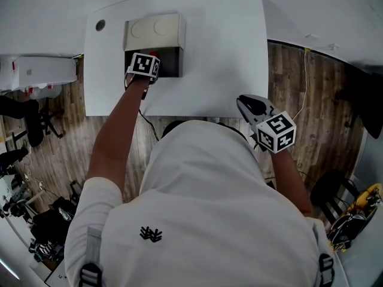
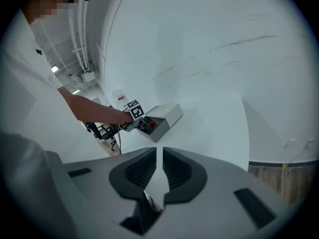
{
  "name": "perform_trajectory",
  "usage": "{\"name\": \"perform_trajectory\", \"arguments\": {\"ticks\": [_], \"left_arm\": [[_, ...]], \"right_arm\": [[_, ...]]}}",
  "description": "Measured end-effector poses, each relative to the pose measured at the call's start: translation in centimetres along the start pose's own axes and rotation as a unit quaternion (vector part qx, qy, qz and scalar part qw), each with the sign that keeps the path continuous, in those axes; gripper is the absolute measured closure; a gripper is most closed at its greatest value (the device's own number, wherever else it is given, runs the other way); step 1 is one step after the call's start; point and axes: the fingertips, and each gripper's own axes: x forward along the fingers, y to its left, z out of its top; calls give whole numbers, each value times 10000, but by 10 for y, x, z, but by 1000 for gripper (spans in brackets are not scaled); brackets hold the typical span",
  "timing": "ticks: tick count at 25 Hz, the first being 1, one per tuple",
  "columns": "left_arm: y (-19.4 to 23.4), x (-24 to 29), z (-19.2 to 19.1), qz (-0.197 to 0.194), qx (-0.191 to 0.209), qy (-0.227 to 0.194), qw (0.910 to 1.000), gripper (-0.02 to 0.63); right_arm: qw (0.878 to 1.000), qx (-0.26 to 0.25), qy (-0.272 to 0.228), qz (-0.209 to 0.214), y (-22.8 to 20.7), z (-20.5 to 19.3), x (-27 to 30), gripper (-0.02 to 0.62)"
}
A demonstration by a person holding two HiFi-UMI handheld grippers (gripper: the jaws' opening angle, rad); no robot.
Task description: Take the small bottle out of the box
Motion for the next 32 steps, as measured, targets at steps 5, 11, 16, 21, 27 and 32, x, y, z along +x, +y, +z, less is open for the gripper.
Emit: {"name": "perform_trajectory", "arguments": {"ticks": [5,11,16,21,27,32], "left_arm": [[-1,-7,2,-4,-74,-166,9998,380],[-7,-25,9,-60,-210,-619,9978,388],[-14,-46,16,-142,-229,-1173,9927,393],[-13,-77,20,-60,-321,-1735,9843,394],[-13,-120,14,-88,-404,-2382,9703,396],[-23,-156,8,-230,-460,-2825,9579,396]], "right_arm": [[9999,25,51,112,-9,0,6,555],[9992,-52,202,341,-12,0,18,557],[9972,-135,342,649,-3,-1,33,558],[9945,-307,449,890,11,1,50,559],[9919,-551,522,1020,38,4,62,561],[9896,-724,602,1090,54,6,67,561]]}}
